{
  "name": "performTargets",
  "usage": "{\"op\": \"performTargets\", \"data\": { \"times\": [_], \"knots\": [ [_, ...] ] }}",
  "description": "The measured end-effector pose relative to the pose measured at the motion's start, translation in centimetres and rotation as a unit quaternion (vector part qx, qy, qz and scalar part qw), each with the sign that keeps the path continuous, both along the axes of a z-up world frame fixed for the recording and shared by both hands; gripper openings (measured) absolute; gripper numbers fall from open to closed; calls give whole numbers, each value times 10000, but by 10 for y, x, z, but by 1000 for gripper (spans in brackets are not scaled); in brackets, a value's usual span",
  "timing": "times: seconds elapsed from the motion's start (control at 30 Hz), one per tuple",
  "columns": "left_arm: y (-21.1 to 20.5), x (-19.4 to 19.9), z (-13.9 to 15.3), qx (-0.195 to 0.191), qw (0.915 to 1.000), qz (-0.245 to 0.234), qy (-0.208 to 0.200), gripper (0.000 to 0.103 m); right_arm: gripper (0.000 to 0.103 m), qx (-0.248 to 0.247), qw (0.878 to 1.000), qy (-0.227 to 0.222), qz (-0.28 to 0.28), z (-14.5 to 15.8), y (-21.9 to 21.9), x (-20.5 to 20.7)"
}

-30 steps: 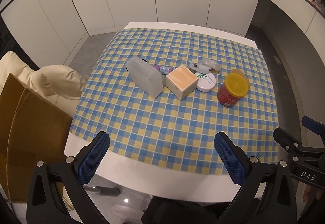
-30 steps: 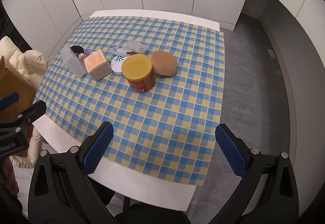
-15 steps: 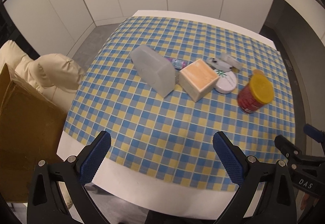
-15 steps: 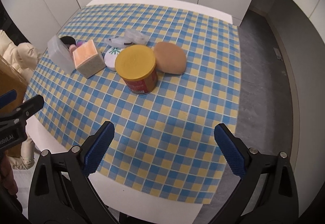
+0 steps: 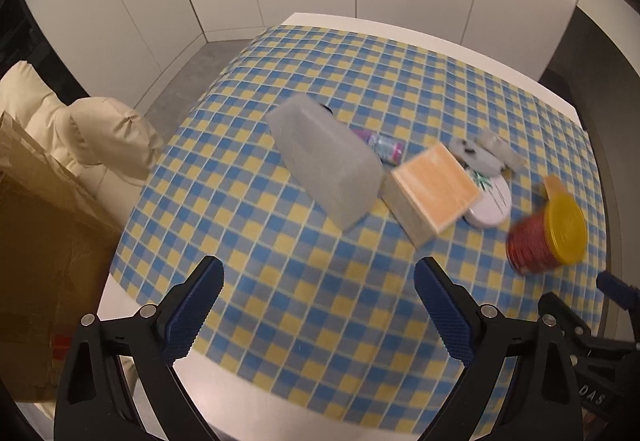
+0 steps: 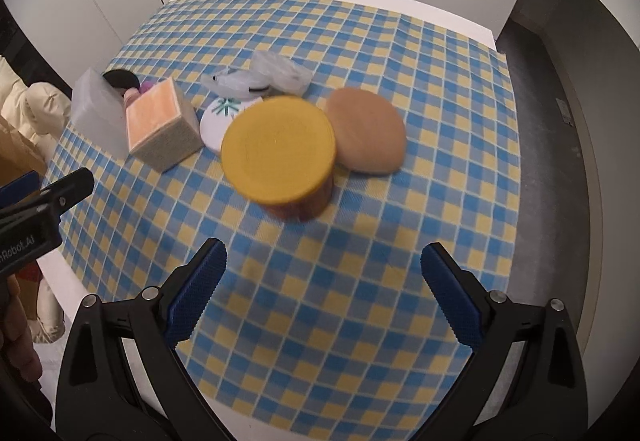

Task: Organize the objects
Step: 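Grasp the frosted plastic box with the left tool while the right tool grasps the red jar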

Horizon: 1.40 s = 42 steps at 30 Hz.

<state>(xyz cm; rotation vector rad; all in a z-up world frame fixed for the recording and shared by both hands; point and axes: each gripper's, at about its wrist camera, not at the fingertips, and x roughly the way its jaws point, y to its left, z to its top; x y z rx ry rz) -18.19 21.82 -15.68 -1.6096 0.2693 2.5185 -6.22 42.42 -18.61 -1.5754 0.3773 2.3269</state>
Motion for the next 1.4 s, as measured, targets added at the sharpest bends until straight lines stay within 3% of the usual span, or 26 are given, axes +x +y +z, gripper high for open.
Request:
{"op": "performTargets", "data": {
  "times": [0.47,0.6,0.7,0.77,0.87,0.93,1.0,1.4],
  "knots": [
    [2,-52,-8,-21,9977,679,69,91,100,-36,10000,56,-45,-8,10,-29],
    [-4,-61,-19,-6,9965,827,-81,76,98,-66,9999,75,-51,-10,9,-33],
    [-7,-64,-23,104,9964,831,-127,67,88,-93,9999,64,48,-12,7,-40],
    [-7,-67,-28,112,9965,801,-204,54,85,-114,9999,87,48,-13,6,-45],
    [-7,-69,-33,157,9968,699,-360,27,72,-114,9998,141,104,-13,5,-51],
    [-6,-67,-33,127,9974,600,-368,26,59,-219,9994,104,247,-14,2,-58],
    [-6,-64,-31,105,9980,514,-341,26,56,-141,9993,70,353,-13,-3,-60],
    [-5,-30,-8,133,9998,-94,-131,25,56,-190,9993,43,327,-7,-21,-58]
  ]
}}
